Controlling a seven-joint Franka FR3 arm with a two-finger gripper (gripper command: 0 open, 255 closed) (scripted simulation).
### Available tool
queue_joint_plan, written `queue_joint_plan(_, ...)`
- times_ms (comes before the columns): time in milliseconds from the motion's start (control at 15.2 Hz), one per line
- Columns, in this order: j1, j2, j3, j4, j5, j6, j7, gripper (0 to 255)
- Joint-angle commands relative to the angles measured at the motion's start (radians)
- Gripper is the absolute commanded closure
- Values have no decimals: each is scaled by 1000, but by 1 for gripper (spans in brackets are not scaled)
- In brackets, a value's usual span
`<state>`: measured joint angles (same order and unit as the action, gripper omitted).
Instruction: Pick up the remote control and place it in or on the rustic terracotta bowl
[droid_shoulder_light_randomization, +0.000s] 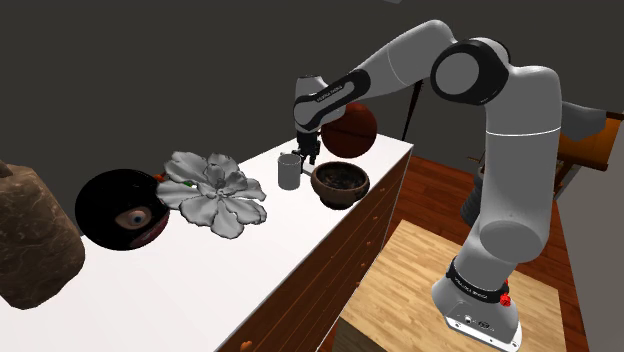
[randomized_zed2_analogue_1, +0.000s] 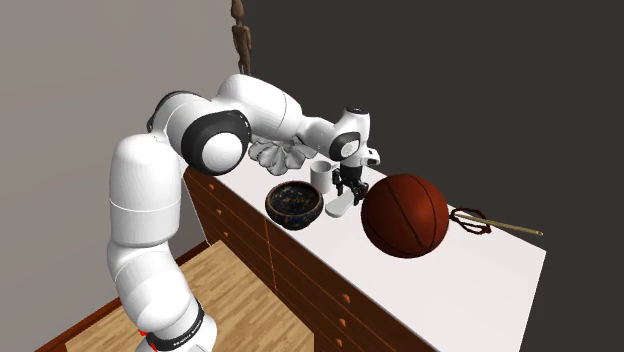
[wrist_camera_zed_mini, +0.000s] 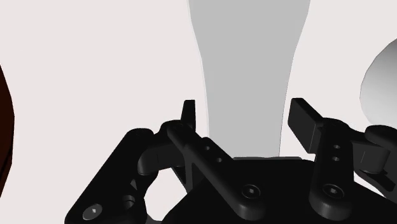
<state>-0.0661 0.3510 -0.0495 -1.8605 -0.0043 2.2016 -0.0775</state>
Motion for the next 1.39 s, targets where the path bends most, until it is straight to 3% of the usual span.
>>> queue_joint_plan(0,0,0,0,0,0,0,0,255)
queue_joint_plan(1320,2,-95,-2,117,-4,-211,-1,255)
